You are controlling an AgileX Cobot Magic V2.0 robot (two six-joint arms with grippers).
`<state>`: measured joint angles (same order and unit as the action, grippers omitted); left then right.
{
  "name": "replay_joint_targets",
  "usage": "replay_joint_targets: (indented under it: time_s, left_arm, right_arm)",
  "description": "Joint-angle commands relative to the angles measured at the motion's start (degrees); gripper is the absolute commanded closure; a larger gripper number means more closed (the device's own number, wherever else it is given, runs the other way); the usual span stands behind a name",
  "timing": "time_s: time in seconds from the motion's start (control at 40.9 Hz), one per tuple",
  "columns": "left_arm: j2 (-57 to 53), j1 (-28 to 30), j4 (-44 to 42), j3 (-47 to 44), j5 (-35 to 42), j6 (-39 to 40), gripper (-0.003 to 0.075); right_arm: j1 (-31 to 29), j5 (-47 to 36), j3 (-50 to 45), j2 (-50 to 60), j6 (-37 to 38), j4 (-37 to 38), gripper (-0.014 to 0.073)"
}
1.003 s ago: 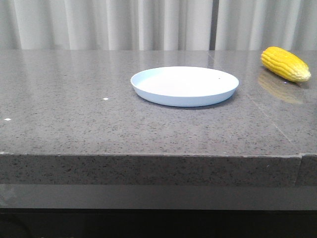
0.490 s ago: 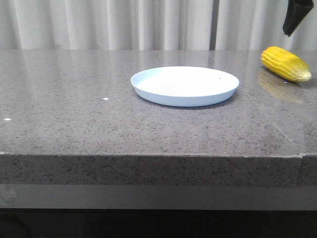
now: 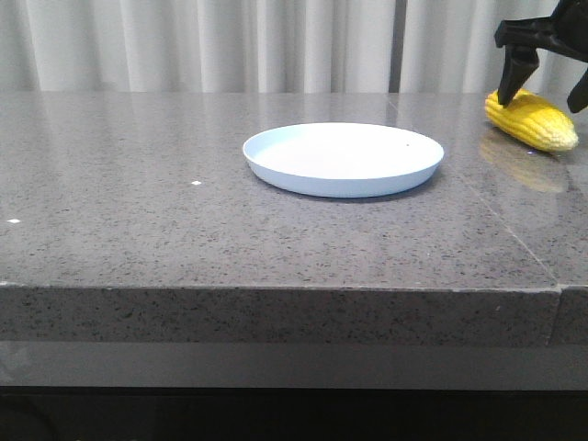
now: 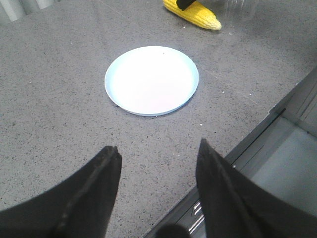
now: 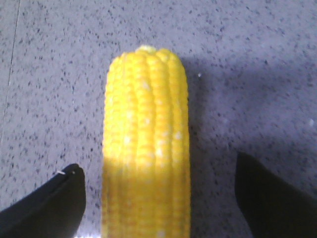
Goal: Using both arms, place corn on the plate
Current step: 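Lower the right gripper over the yellow corn cob, then grasp the corn cob with the right gripper and lift it, then carry the corn over the plate, lower it and open the right gripper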
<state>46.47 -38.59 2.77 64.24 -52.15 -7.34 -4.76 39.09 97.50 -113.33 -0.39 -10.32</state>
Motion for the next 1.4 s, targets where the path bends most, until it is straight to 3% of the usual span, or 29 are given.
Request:
replay_joint_targets:
  time_s: [0.0, 0.147, 0.22, 0.294, 0.392, 0.636, 0.783, 1.077, 1.371]
  left_arm:
    - [-0.2, -0.4, 0.2, 1.3, 3.5, 0.4, 0.0365]
    - [-0.2, -0.4, 0.2, 1.3, 3.5, 0.4, 0.0365]
    - [-0.2, -0.4, 0.2, 1.3, 3.5, 0.4, 0.0365]
    - [-0.2, -0.4, 0.2, 1.3, 3.5, 0.4, 0.0365]
    - [-0.2, -0.4, 0.2, 1.3, 3.5, 0.4, 0.0365]
    - [-0.2, -0.4, 0.2, 1.3, 3.5, 0.4, 0.0365]
    - [-0.2, -0.4, 0.2, 1.3, 3.5, 0.4, 0.0365]
    - [-0.2, -0.4, 0.2, 1.3, 3.5, 0.4, 0.0365]
    - [-0.2, -0.4, 0.2, 1.3, 3.5, 0.4, 0.0365]
  right_arm:
    - [0.0, -3.9, 2.8, 1.6, -0.1, -2.1, -0.0042]
    - [0.7, -2.4, 4.6, -0.5, -0.1, -2.1, -0.0017]
    - [1.0, -1.5, 4.9, -0.8, -0.1, -2.1, 0.0076]
    - [1.4, -1.5, 5.0, -0.8, -0.1, -2.1, 0.0249]
    - [1.5, -0.2, 5.5, -0.8, -0.1, -2.1, 0.0347]
    - [3.2, 5.1, 6.6, 3.6, -4.5, -2.2, 0.0342]
    - [8.2, 6.4, 6.6, 8.5, -8.5, -2.2, 0.0342]
    - [20.7, 7.9, 6.4, 10.5, -9.0, -5.2, 0.0342]
    - [26.5, 1.1, -1.4, 9.2, -9.1, -5.8, 0.0342]
